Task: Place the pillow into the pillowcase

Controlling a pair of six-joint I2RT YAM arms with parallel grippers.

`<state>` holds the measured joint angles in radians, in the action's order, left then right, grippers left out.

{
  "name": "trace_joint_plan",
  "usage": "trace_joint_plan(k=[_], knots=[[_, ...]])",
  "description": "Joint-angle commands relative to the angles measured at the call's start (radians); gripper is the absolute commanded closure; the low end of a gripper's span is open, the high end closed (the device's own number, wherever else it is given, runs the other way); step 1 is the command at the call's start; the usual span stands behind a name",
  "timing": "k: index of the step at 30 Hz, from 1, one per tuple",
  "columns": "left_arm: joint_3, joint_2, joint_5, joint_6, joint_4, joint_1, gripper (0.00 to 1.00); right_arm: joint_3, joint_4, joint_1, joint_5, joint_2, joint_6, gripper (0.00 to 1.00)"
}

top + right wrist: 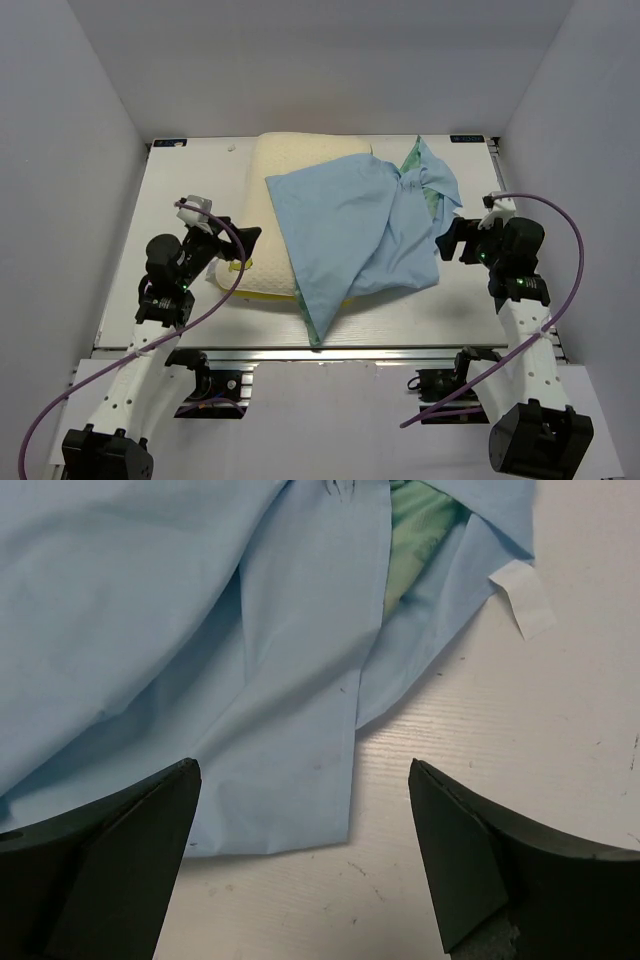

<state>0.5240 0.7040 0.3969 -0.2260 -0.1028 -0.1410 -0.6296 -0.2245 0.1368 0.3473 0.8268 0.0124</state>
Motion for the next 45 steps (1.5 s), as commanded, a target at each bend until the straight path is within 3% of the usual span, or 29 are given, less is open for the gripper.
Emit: trace_joint_plan(k=[1,5,7,8,12,14,15,16,18,20,21,22,25,31,38,45], knots=[[-0.002,0.003,0.011,-0.001,-0.024,-0.003,0.02,-0.051,0.05,-0.005,0.048,0.005,-0.008,0.11],[-0.005,0.043,0.008,-0.031,-0.035,-0.016,0.02,-0.028,0.031,-0.003,0.261,0.003,-0.175,0.11],[0.013,0.067,0.005,-0.042,-0.019,-0.016,0.02,-0.025,-0.027,-0.005,0.467,0.008,-0.421,0.11],[0.027,0.093,0.006,-0.044,-0.002,-0.016,0.02,-0.028,-0.08,-0.006,0.485,0.011,-0.464,0.11],[0.122,0.15,-0.004,-0.065,0.104,-0.016,0.05,-0.009,-0.079,-0.005,0.504,0.002,-0.453,0.11],[0.204,0.179,-0.026,-0.116,0.165,-0.016,0.13,0.024,-0.009,-0.005,0.481,-0.006,-0.369,0.11],[0.238,0.222,-0.055,-0.131,0.196,-0.016,0.3,0.036,0.043,-0.005,0.481,0.0,-0.347,0.16],[0.273,0.248,-0.067,-0.169,0.262,-0.02,0.38,0.054,0.06,-0.005,0.489,0.006,-0.304,0.34],[0.394,0.31,-0.104,-0.185,0.342,-0.028,0.5,0.065,0.089,-0.003,0.502,0.035,-0.275,0.56],[0.482,0.411,-0.144,-0.188,0.471,-0.058,0.47,0.048,0.065,-0.002,0.469,0.044,-0.285,0.59],[0.552,0.445,-0.167,-0.187,0.506,-0.075,0.4,0.047,0.059,-0.002,0.449,0.043,-0.287,0.56],[0.579,0.504,-0.205,-0.184,0.547,-0.112,0.25,0.048,0.06,-0.002,0.42,0.043,-0.285,0.46],[0.669,0.647,-0.265,-0.185,0.624,-0.188,0.06,0.054,0.063,0.0,0.4,0.04,-0.272,0.38],[0.708,0.764,-0.365,-0.265,0.634,-0.236,0.05,0.051,0.059,0.001,0.386,0.012,-0.269,0.36],[0.7,0.848,-0.348,-0.312,0.634,-0.261,0.05,0.044,0.05,0.001,0.381,-0.003,-0.267,0.34],[0.648,0.926,-0.311,-0.369,0.525,-0.276,0.1,0.045,0.045,0.003,0.384,-0.006,-0.267,0.34]])
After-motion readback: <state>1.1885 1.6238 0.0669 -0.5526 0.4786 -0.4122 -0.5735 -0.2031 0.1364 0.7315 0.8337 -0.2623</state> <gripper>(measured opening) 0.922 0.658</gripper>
